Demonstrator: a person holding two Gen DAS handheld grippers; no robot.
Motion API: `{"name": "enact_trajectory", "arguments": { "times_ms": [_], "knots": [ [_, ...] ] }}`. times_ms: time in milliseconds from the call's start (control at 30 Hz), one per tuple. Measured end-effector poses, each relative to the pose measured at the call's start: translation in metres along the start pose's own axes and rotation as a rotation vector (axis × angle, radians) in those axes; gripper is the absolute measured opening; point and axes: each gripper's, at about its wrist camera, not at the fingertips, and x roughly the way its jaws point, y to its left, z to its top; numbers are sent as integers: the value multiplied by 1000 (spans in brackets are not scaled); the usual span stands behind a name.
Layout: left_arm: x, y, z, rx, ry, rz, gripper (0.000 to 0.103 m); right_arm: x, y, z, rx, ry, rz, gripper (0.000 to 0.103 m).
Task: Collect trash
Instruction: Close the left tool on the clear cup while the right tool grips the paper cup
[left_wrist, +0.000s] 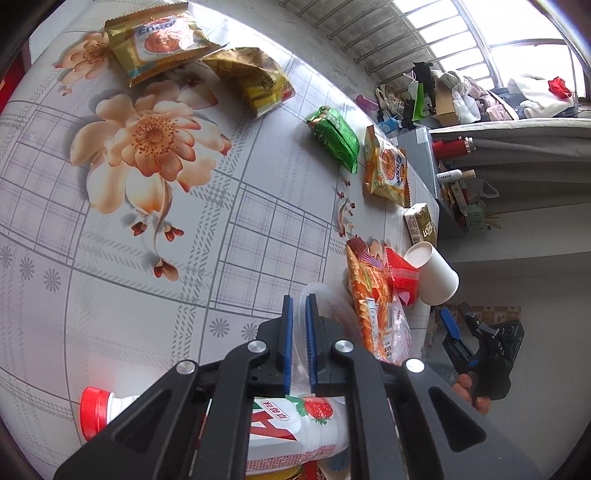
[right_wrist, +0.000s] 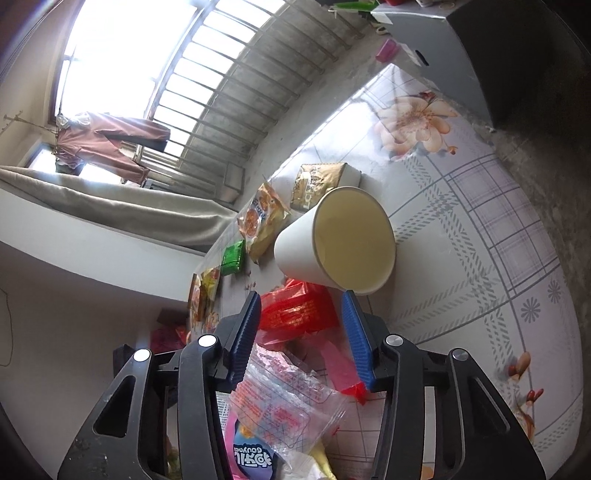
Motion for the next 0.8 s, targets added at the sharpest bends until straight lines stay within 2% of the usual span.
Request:
{"name": "enact_trajectory", "arguments": {
  "times_ms": [67,133,233,433,467,567,633,667,800],
  "knots": [
    [-11,-1,0,17,-57,18,5,1,0,1,0,2,-3,29],
    [-21,-2,0,32,-108,30,5,1,0,2,-2,-1,-7,14],
    [-36,-3,0,44,-179,50,5,0,0,3,-6,-9,-1,3],
    [-68,-9,-7,73,-329,81,4,-10,9,4,-38,-55,1,0],
    [-71,-10,-9,76,-340,82,4,-13,11,4,-43,-67,-6,1],
    [-80,-17,-15,98,-372,95,4,-20,10,9,-36,-99,-19,13],
    [-85,-22,-19,121,-389,99,4,-23,9,13,-35,-119,-34,37],
    [-87,-25,-21,127,-397,98,4,-23,8,15,-34,-132,-52,42],
    [-94,-35,-29,163,-416,91,4,-7,4,25,-30,-109,-77,42]
  ]
}}
